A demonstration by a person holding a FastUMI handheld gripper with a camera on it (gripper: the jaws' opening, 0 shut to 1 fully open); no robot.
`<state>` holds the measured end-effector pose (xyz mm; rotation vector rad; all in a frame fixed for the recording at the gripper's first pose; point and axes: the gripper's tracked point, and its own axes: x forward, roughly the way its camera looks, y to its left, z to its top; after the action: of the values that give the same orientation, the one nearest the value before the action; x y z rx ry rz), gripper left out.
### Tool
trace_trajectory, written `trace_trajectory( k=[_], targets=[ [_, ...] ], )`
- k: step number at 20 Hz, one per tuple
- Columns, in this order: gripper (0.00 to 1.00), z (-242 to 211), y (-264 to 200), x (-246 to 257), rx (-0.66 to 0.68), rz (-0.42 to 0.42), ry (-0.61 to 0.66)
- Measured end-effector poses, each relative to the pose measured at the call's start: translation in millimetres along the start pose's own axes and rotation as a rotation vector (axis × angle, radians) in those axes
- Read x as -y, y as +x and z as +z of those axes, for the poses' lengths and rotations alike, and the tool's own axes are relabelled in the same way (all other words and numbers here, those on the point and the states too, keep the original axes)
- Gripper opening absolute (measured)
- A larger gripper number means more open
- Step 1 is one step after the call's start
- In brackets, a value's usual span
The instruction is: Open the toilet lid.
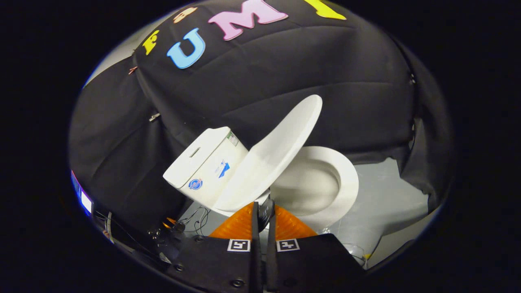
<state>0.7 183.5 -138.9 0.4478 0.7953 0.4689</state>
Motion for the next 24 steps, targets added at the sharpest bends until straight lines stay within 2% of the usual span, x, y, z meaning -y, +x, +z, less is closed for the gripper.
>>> trace_trajectory(
  k=[3, 11, 18, 24],
  targets=[
    [0.09, 16.0, -0.5, -28.5, 0.04, 0.001, -0.107],
    [0.09, 44.6, 3.6, -86.7, 0.105, -0.019, -0.292],
    [0.09, 71.2, 19.1, -150.6, 0.145, 0.009, -0.409],
    [0.09, 79.8, 33.2, -195.0, 0.156, 0.042, -0.44]
  ],
)
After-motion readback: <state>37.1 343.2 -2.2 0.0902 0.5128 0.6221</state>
